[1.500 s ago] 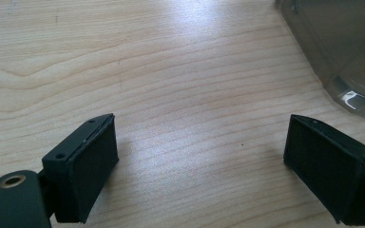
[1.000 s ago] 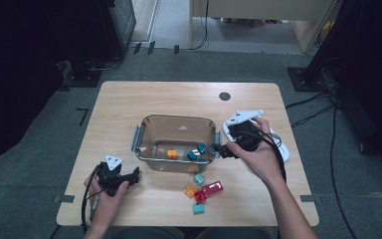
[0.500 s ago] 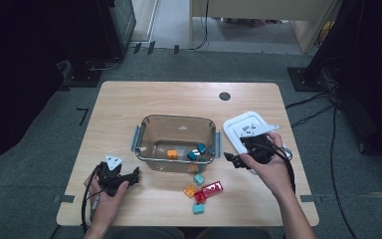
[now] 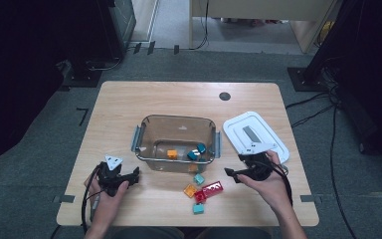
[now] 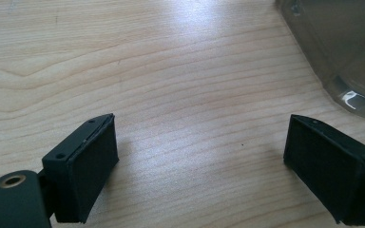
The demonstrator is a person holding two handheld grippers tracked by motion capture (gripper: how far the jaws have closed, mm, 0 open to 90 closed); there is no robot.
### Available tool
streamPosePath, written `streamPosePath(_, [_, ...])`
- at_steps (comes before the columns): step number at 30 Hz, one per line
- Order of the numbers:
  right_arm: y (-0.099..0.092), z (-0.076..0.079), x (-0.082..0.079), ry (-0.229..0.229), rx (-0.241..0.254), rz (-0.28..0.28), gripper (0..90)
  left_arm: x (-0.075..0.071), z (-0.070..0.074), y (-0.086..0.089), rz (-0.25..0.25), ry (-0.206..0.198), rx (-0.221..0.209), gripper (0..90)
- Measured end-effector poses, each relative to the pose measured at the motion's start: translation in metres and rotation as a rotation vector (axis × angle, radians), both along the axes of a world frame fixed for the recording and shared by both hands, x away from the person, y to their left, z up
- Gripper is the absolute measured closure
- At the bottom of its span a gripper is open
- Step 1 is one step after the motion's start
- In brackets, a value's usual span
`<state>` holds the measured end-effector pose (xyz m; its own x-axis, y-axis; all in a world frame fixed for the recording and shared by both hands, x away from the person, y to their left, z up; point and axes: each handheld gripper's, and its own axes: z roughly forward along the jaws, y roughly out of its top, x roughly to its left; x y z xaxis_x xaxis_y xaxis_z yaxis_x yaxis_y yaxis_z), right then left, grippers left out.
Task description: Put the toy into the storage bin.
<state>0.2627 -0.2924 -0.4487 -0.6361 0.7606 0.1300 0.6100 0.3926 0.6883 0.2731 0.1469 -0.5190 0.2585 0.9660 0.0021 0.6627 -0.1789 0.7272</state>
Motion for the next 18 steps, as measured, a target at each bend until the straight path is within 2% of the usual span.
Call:
streamPosePath(3, [0.002, -0.01, -0.004, 0.004, 0.007, 0.007, 28.8, 0.0, 0.0, 0.0, 0.0, 0.0, 0.0, 10.6])
streamPosePath(7, [0.004, -0.02, -0.007, 0.018, 0.014, 0.019, 38.3, 0.0, 0.0, 0.0, 0.0, 0.0, 0.0, 10.6])
streamPosePath(11, [0.009, -0.028, -0.012, 0.013, 0.032, 0.026, 49.7, 0.0, 0.0, 0.0, 0.0, 0.0, 0.0, 10.6])
streamPosePath(16, [0.019, -0.04, -0.014, 0.056, 0.042, 0.071, 62.3, 0.0, 0.0, 0.0, 0.0, 0.0, 0.0, 10.6])
streamPosePath(18, [0.022, -0.043, -0.015, 0.062, 0.029, 0.082, 66.1, 0.0, 0.0, 0.0, -0.001, 0.001, 0.001, 10.6])
